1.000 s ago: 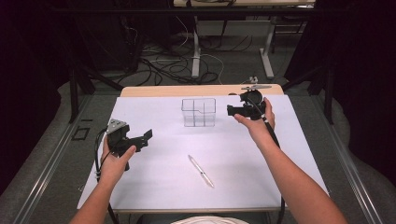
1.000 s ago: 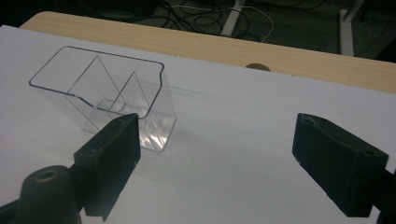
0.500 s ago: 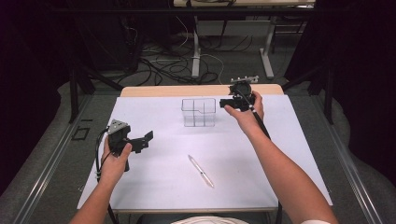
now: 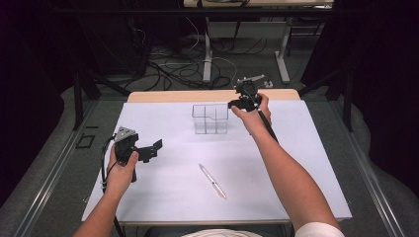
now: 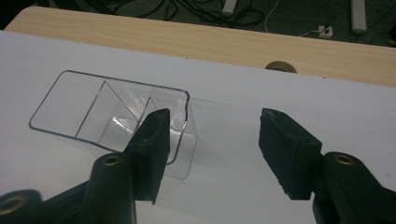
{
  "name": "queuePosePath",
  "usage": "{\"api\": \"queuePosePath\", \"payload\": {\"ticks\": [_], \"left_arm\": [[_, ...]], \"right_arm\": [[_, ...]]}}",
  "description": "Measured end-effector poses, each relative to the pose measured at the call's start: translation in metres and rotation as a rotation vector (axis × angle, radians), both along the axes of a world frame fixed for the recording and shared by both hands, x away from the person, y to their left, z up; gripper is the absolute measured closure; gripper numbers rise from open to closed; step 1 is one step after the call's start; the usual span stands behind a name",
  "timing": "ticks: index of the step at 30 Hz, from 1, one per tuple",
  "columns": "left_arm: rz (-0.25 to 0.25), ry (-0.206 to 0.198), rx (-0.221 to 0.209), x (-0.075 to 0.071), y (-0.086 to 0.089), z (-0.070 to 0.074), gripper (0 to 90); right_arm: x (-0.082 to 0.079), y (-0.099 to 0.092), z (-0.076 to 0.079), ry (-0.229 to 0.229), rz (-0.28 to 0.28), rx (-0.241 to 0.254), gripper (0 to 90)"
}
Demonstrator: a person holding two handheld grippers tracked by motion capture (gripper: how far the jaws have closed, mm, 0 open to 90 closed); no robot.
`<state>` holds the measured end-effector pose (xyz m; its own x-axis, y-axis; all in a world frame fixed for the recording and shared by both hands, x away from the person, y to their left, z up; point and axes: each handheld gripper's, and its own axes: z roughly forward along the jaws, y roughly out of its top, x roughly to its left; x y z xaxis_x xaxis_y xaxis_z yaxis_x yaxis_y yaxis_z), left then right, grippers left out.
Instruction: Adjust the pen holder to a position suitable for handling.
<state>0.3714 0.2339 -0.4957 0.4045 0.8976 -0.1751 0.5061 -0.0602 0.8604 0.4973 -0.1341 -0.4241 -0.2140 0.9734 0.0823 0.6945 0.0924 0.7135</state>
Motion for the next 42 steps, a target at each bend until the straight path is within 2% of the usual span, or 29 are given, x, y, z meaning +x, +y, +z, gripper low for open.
{"api": "queuePosePath", "payload": {"ticks": [6, 15, 19, 30, 35, 38, 42], "left_arm": [[0.006, 0.0, -0.003, 0.0, 0.001, 0.0, 0.2], [0.011, 0.004, -0.006, -0.001, 0.002, 0.0, 0.2], [0.011, 0.004, -0.005, 0.0, 0.003, 0.001, 0.2], [0.019, 0.007, -0.013, -0.001, 0.005, 0.0, 0.2], [0.022, 0.003, -0.015, -0.001, 0.005, 0.001, 0.2], [0.019, 0.004, -0.013, -0.001, 0.006, 0.001, 0.2], [0.021, 0.009, -0.015, -0.001, 0.007, 0.001, 0.2]], "right_arm": [[0.007, 0.004, -0.004, 0.024, -0.004, 0.01, 50.5], [0.021, 0.007, -0.019, 0.074, -0.029, 0.021, 58.1], [0.025, 0.009, -0.024, 0.099, -0.045, 0.046, 60.9], [0.034, 0.024, -0.034, 0.144, -0.039, 0.033, 67.8], [0.037, 0.03, -0.04, 0.186, -0.043, 0.038, 72.3], [0.039, 0.032, -0.044, 0.193, -0.055, 0.049, 75.2], [0.04, 0.032, -0.047, 0.229, -0.061, 0.038, 78.6]]}}
